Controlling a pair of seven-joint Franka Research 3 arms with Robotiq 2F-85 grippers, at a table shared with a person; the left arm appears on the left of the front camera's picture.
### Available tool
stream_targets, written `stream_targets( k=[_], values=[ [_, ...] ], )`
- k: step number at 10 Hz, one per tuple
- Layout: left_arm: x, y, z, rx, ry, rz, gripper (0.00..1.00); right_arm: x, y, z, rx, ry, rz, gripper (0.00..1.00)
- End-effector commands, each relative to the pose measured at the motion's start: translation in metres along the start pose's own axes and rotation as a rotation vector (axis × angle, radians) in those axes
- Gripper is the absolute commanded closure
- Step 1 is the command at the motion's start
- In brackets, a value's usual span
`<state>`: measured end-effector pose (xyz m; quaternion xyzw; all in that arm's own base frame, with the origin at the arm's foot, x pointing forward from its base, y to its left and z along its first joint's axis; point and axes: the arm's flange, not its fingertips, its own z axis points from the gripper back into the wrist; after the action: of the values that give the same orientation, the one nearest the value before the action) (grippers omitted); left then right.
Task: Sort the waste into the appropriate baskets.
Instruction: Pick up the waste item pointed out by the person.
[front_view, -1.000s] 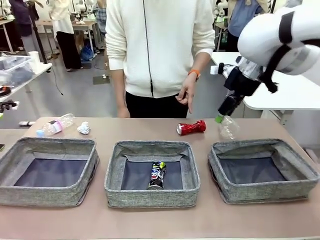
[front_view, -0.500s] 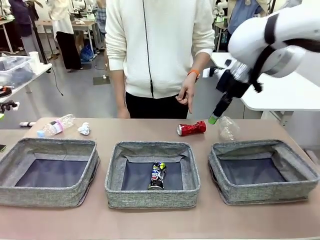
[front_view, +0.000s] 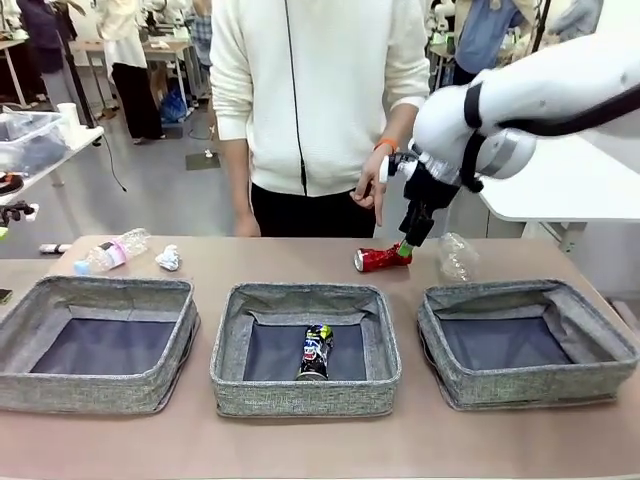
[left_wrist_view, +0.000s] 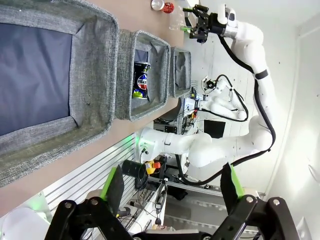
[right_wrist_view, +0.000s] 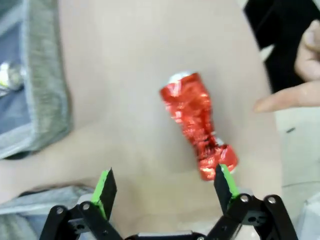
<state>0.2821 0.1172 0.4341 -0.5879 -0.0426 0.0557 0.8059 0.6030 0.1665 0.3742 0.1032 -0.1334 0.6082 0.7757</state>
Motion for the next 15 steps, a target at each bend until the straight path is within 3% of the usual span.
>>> stream_targets(
  k=[1, 2, 7, 15],
  values=[
    [-0.001, -0.004, 0.001, -0.017, -0.003, 0.002, 0.0, 0.001, -0.01, -0.019, -0.113, 0.037, 0.066, 0.0],
    [-0.001, -0.004, 0.001, -0.017, -0.003, 0.002, 0.0, -0.004, -0.018, -0.03, -0.094, 0.084, 0.091, 0.0],
    [-0.001, -0.004, 0.001, -0.017, -0.003, 0.002, 0.0, -0.016, -0.044, -0.061, -0.109, -0.024, 0.115, 0.0],
    [-0.001, -0.004, 0.001, -0.017, -0.003, 0.002, 0.0, -0.013, -0.052, -0.074, -0.022, -0.02, 0.104, 0.0]
  ],
)
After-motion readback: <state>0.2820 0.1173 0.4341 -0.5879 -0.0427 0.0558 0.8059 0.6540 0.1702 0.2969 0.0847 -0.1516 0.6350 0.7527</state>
